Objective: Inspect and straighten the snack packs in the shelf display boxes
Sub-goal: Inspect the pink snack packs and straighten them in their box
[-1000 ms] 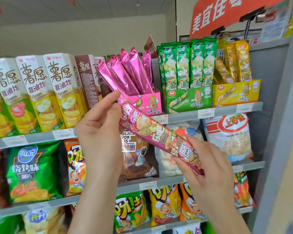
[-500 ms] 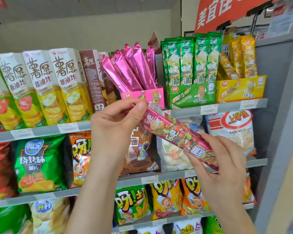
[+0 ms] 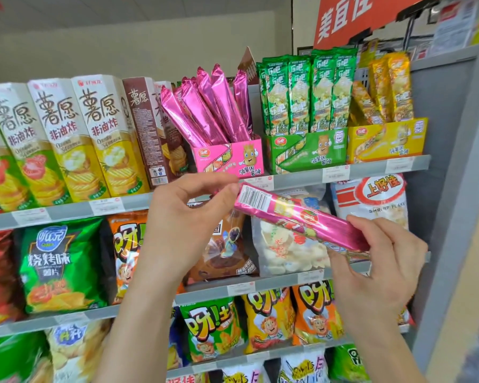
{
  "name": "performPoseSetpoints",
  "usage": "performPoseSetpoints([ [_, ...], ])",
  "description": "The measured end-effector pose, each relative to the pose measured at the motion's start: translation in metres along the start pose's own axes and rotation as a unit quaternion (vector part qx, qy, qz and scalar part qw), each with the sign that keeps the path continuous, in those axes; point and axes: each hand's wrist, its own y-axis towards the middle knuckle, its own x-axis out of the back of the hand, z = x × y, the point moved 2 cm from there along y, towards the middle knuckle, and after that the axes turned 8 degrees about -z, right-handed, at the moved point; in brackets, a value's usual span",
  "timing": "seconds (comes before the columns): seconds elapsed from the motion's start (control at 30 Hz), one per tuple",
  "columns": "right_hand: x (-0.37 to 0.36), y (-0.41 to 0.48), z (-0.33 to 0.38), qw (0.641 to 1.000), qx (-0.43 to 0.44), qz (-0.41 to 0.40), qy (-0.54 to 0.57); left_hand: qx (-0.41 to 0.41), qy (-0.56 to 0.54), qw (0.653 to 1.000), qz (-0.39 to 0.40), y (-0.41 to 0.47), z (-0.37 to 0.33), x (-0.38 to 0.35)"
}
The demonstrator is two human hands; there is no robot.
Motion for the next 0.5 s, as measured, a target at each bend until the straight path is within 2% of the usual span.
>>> performPoseSetpoints([
  [0.07, 0.001, 0.001, 0.0, 1.0, 0.003, -0.008, -0.003, -0.014, 0.052, 0.999, -0.011, -0.001, 0.003, 0.004],
  [0.23, 0.0, -0.001, -0.002, 1.0, -0.004, 0.016, -0.012, -0.04, 0.096, 0.994, -0.015, -0.003, 0.009, 0.006],
  [0.33, -0.004, -0.004, -0.007, 0.991, -0.016, 0.13, 0.04, -0.089, 0.093, 0.99, -0.06, -0.002, 0.009, 0.009],
  [0.43, 0.0, -0.004, -0.007, 0.948, -0.111, 0.269, 0.125, -0.14, 0.064, 0.983, -0.1, 0.006, 0.008, 0.016],
  [0.5, 0.002, -0.003, -0.003, 0.922, -0.145, 0.326, 0.152, -0.147, 0.055, 0.982, -0.103, 0.014, 0.01, 0.018],
])
